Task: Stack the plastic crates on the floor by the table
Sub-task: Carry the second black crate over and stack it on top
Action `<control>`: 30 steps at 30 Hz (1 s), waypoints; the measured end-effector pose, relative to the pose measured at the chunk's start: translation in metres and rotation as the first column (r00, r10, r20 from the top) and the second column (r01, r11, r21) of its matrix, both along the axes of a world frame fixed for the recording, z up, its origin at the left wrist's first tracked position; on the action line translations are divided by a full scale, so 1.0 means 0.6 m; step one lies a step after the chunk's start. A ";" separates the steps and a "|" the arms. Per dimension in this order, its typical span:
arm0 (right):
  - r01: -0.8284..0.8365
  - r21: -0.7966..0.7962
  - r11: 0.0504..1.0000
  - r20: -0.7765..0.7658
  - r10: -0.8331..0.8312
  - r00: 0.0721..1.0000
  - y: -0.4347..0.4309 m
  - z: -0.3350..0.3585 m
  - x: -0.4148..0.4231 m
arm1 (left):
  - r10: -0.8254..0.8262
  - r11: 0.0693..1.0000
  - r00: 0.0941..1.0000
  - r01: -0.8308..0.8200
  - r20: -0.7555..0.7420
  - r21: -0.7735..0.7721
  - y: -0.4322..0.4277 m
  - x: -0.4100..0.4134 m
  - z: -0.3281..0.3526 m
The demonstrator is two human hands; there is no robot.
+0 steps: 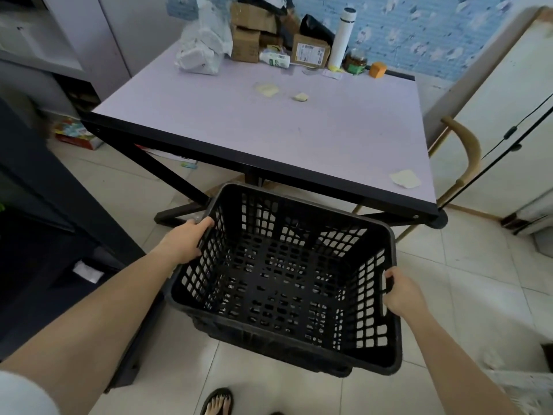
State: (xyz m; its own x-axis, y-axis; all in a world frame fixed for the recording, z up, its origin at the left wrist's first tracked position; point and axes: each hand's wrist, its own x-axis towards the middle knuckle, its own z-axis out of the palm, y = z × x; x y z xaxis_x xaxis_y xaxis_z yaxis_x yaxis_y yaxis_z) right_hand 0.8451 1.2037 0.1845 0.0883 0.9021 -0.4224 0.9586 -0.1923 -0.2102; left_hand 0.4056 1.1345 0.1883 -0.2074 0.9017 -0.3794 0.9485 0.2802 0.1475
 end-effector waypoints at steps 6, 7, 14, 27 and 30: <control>0.023 -0.026 0.999 -0.018 -0.023 1.000 0.010 0.014 -0.008 | -0.003 1.000 1.000 0.003 0.008 0.025 -0.001 -0.009 -0.010; 0.025 -0.026 0.999 -0.015 -0.025 1.000 0.009 0.015 -0.010 | -0.001 0.999 1.000 0.000 0.018 0.037 -0.003 -0.010 -0.012; 0.031 -0.015 0.999 0.003 -0.031 1.000 -0.008 0.007 -0.007 | -0.024 0.995 0.998 0.017 0.061 0.101 -0.009 -0.014 -0.022; 0.085 -0.001 0.996 0.003 -0.085 0.996 -0.030 0.005 -0.002 | -0.045 0.988 0.997 0.034 0.070 0.152 -0.013 -0.009 -0.028; 0.090 0.004 0.996 0.009 -0.090 0.996 -0.029 0.009 -0.004 | -0.055 0.985 0.996 0.043 0.066 0.169 -0.015 -0.010 -0.030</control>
